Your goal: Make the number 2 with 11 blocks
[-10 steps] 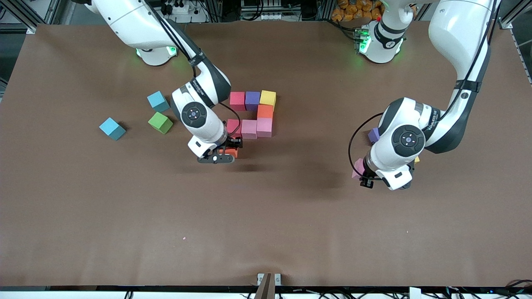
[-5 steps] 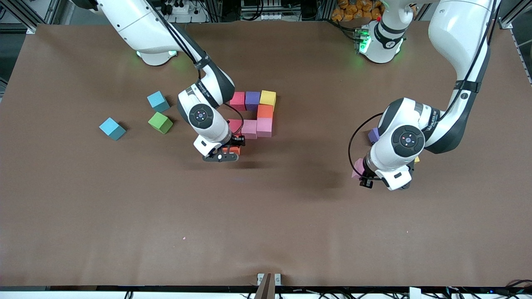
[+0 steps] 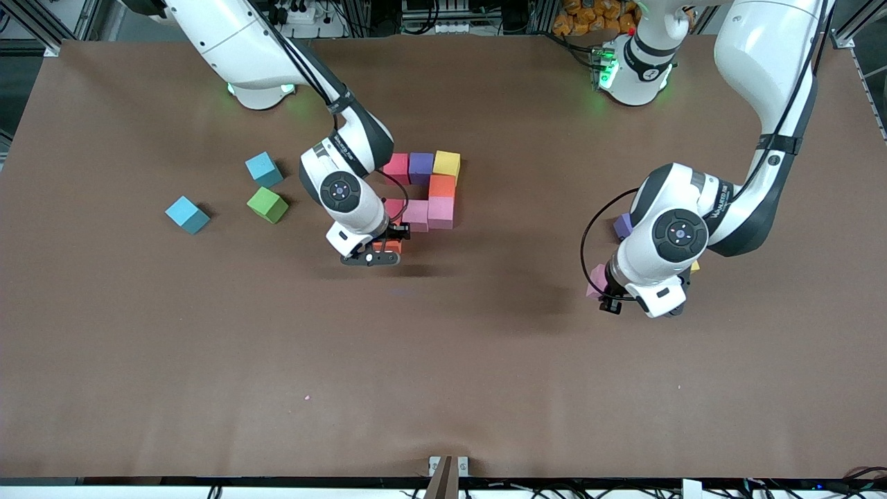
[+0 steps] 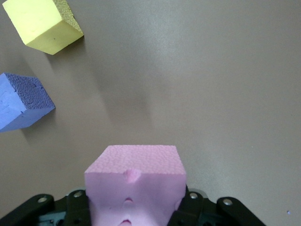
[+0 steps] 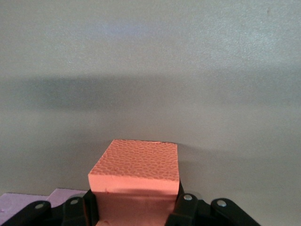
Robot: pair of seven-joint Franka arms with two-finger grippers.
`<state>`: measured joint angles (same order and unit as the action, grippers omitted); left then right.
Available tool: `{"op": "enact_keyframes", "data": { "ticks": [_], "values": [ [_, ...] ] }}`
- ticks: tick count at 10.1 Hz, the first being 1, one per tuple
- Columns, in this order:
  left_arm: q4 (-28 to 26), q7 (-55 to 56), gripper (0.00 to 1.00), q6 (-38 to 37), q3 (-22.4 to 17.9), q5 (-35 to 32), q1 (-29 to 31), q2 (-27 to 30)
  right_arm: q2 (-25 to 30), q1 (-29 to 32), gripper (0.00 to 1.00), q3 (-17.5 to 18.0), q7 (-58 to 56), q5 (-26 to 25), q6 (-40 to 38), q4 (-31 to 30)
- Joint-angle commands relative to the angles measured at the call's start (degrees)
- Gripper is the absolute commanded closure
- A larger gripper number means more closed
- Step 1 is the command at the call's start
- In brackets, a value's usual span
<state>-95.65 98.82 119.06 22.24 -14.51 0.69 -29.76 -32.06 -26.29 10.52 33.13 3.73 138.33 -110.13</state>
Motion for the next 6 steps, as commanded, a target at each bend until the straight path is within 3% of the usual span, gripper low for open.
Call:
{"op": "enact_keyframes", "data": {
  "ticks": [1,2,3,5,6],
  "values": [
    [0.64,-1.26,0.97,-0.4,0.0,1.15,-0.16,-0.13,0.42,-0.43,0.73,-0.15,0.71,1.1,0.54,-0.7],
    [0.64,-1.26,0.97,-0.4,0.0,1.15,-0.16,-0.04,0.42,-0.42,0.61,-0.15,0.71,1.1,0.54,-0.7],
    [0.64,-1.17,0.97,-0.4,0.0,1.15,-0.25,-0.04,0.42,-0.34,0.27,-0.15,0.71,1.1,0.45,-0.79],
    [0.64,-1.17,0.97,-0.4,0.0,1.15,-0.16,-0.04,0.59,-0.16,0.0,-0.15,0.71,1.1,0.45,-0.53],
    [0.64,-1.17,0.97,-0.4,0.0,1.15,-0.25,-0.04,0.85,0.1,0.0,-0.15,0.54,1.01,0.36,-0.35]
  ]
}}
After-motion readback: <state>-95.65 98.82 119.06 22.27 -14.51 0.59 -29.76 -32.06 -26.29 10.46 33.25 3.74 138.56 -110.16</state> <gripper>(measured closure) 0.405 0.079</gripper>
